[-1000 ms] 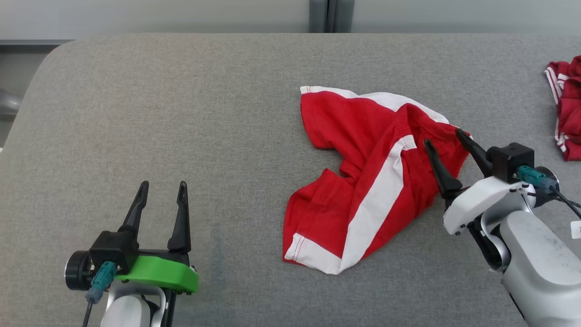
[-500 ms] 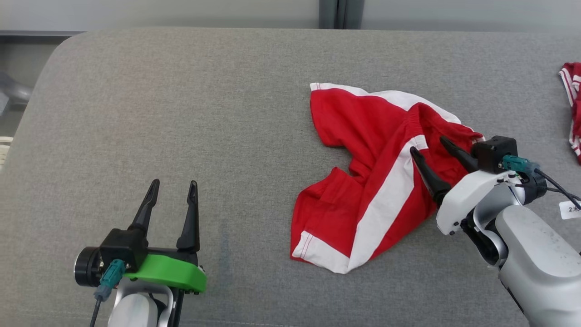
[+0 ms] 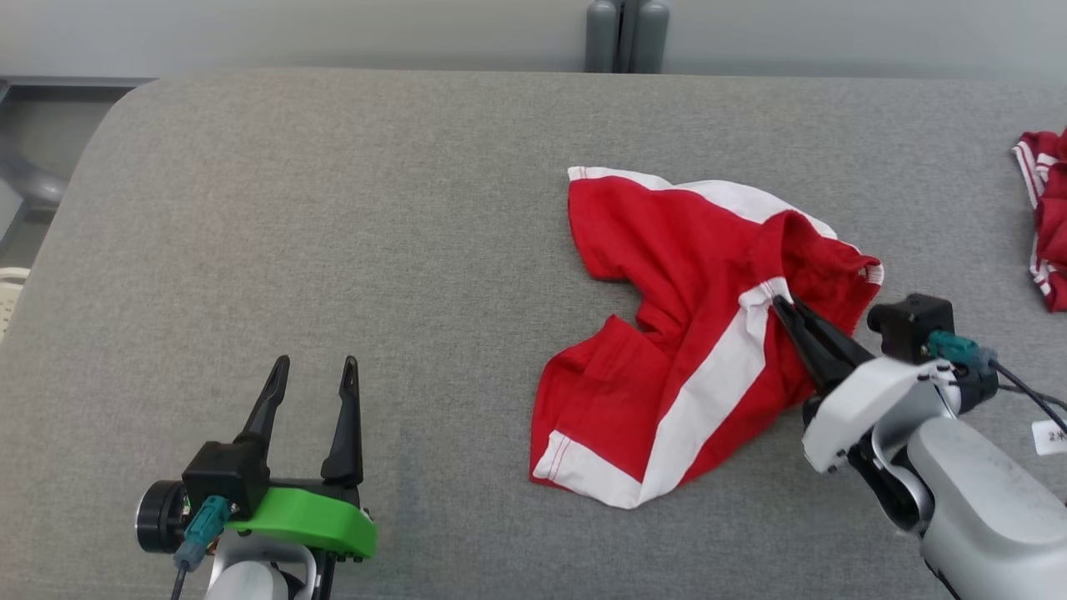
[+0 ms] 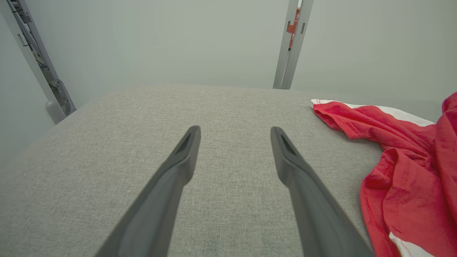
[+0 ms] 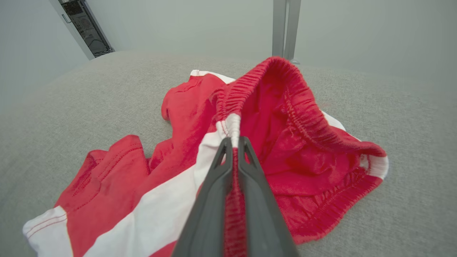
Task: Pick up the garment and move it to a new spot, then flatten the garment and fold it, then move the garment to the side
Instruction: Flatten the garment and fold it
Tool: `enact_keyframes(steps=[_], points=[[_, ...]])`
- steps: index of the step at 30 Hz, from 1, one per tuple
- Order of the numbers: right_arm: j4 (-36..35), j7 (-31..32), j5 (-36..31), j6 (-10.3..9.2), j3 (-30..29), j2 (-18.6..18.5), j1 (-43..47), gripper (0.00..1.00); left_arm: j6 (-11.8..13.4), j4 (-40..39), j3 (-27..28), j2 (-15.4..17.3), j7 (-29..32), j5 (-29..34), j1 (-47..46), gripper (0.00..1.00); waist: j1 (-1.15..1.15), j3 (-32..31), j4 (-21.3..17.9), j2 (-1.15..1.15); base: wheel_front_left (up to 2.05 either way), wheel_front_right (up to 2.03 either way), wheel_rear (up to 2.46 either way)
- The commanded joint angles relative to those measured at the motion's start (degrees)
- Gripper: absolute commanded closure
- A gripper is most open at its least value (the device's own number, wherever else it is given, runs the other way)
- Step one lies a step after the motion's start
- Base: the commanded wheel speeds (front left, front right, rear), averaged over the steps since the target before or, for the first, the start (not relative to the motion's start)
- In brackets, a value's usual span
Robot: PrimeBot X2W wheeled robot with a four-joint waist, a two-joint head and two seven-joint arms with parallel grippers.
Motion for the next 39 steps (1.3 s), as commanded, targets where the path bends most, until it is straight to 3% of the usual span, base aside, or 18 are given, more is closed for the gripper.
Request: enact_keyframes(steps=[1,6,10,11,12,13,23,39], points=[[-1.33,-0.94,0.06,-0.10,-0.19,-0.91,2.57,1.00,0.03,-0.13,0.22,0.08,-0.16,0.21,0.79,0.00,0.00,-1.93,-2.30,0.00,0.00,0.00,0.00],[-7.63,-2.40,-0.41,-0.10,-4.88,-3.29,11.88,1.00,-0.05,-0.40,0.47,0.08,-0.16,0.44,1.57,0.00,0.00,-2.77,-4.52,0.00,0.00,0.00,0.00],[-11.79,-1.27,0.13,-0.09,-8.06,-3.12,17.98,1.00,-0.16,-0.50,0.98,0.31,-0.16,0.58,1.87,0.00,0.00,-2.77,-6.13,0.00,0.00,0.00,0.00],[-12.39,-0.94,-0.07,-0.10,-8.97,-3.13,19.22,0.74,-0.26,-0.45,0.95,0.37,-0.16,0.67,1.91,0.00,0.00,-2.77,-6.38,0.00,0.00,0.00,0.00],[-12.94,-0.84,-0.42,-0.10,-9.67,-2.84,20.05,0.54,-0.33,-0.39,0.96,0.41,-0.16,0.67,1.90,0.00,0.00,-2.79,-6.56,0.00,0.00,0.00,0.00],[-13.53,-1.03,-0.90,-0.10,-10.74,-2.27,21.00,0.01,-0.40,-0.32,1.00,0.46,-0.16,0.68,1.88,0.00,0.00,-2.90,-6.74,0.00,0.00,0.00,0.00],[-20.18,-2.53,-8.11,-0.09,-22.44,4.40,28.08,0.00,-0.26,-0.61,2.03,1.26,-0.16,0.93,3.17,0.00,0.00,-5.11,-7.24,0.00,0.00,0.00,0.00],[-30.74,-3.33,-18.36,-0.09,-28.46,12.29,31.08,0.00,0.84,-1.72,3.55,2.51,-0.16,0.88,5.68,0.00,0.00,-8.37,-5.52,0.00,0.00,0.00,0.00]])
